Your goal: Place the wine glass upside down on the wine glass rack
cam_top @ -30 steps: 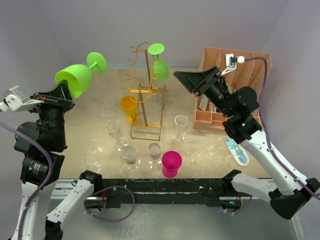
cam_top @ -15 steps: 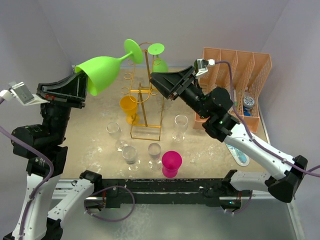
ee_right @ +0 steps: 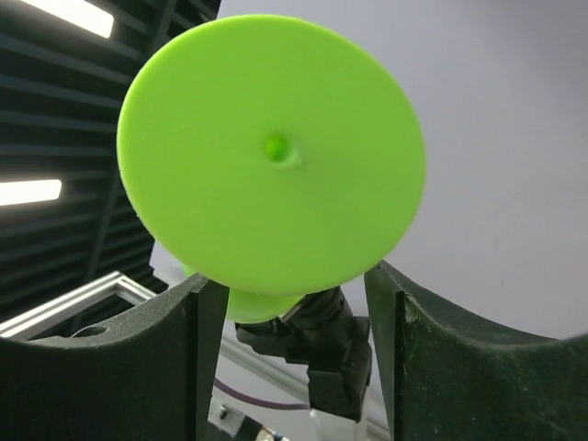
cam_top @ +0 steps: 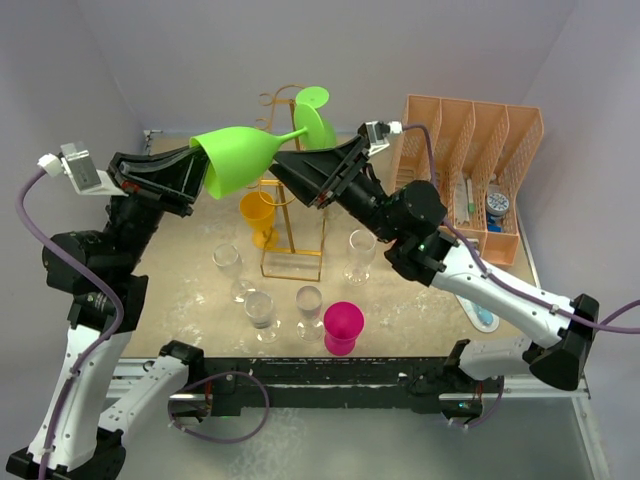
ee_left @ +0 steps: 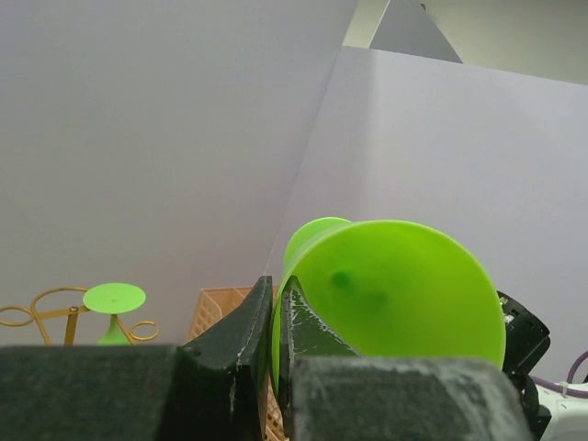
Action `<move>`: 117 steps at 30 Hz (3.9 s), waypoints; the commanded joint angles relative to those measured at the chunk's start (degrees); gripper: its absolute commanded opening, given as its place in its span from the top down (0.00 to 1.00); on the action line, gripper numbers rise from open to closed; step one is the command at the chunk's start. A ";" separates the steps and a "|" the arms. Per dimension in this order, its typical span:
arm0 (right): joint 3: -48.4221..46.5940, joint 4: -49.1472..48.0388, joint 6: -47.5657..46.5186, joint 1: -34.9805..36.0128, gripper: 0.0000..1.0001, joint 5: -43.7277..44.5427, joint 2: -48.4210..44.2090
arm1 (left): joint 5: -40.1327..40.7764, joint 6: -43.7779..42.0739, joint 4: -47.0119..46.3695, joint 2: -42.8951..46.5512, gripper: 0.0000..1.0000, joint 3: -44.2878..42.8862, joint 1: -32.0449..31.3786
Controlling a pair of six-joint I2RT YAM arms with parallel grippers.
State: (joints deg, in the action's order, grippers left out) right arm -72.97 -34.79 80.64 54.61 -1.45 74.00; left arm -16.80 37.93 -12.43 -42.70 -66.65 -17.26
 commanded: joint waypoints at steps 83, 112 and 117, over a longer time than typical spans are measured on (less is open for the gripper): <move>-5.29 -9.45 -63.67 3.67 1.00 16.22 -7.28 | 1.50 3.74 24.87 5.79 0.51 -10.20 0.44; -19.65 -10.40 -98.62 3.84 1.00 -9.88 11.76 | -0.50 29.71 19.36 -5.88 0.45 -19.22 0.45; -20.57 -6.91 -102.20 3.90 1.00 -11.75 12.67 | -2.15 30.77 20.38 -7.11 0.47 -18.66 0.38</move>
State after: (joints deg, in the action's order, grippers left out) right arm -90.06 -41.85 -16.16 58.43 -10.61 86.96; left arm -16.67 67.05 7.33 -48.51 -84.18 -16.78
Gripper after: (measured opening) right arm 0.057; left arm 0.542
